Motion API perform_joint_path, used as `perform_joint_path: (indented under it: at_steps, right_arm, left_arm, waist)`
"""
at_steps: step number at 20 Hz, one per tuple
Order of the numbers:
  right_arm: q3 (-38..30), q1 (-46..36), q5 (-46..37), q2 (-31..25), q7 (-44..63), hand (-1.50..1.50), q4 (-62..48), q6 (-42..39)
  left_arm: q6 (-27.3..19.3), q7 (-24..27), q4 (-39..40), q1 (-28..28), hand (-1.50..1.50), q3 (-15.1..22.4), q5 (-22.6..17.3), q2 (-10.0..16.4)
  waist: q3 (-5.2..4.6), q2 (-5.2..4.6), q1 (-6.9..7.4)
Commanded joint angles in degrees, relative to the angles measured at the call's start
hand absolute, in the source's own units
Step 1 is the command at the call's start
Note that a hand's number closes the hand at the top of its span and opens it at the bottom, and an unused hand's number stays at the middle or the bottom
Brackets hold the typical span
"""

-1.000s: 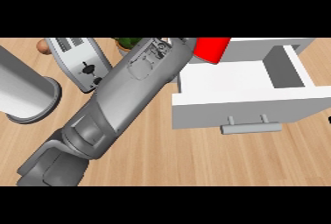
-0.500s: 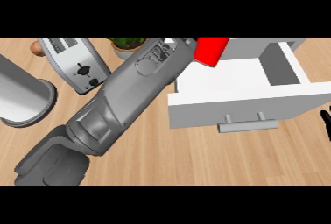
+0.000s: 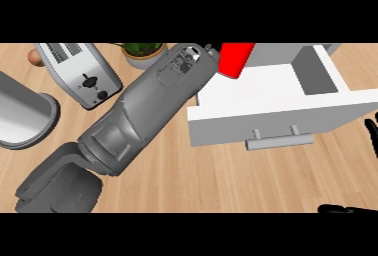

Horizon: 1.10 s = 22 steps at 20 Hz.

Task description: Pick up the can, place it into the drawer and close the drawer

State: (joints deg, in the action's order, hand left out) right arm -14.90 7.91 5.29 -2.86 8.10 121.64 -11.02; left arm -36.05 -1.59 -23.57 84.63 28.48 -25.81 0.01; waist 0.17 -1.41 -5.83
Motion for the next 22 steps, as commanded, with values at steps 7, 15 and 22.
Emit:
perform_joint_path:
  at_steps: [7,15,22]
  right_arm:
    - [0.26,-2.18,-0.83,-0.59,0.27,-1.50,-0.24,0.47]
    - [2.50,-0.76,-1.81,0.56,-0.18,-1.50,-0.20,-0.14]
    - [1.64,-0.97,-1.60,-0.51,-0.20,-1.50,1.31,-0.48]
  left_arm:
    - [-2.86,2.54,2.05,-2.40,1.50,6.89,-1.73,-0.01]
    - [-7.66,3.22,3.31,-2.04,-1.50,7.47,-4.23,-0.01]
    - [-7.94,5.79,2.67,-3.63,-1.50,7.94,-6.76,-0.01]
  waist:
    - [0.01,-0.25,-1.07]
    - [0.01,-0.47,-1.98]
    - [-0.04,-0.36,-1.36]
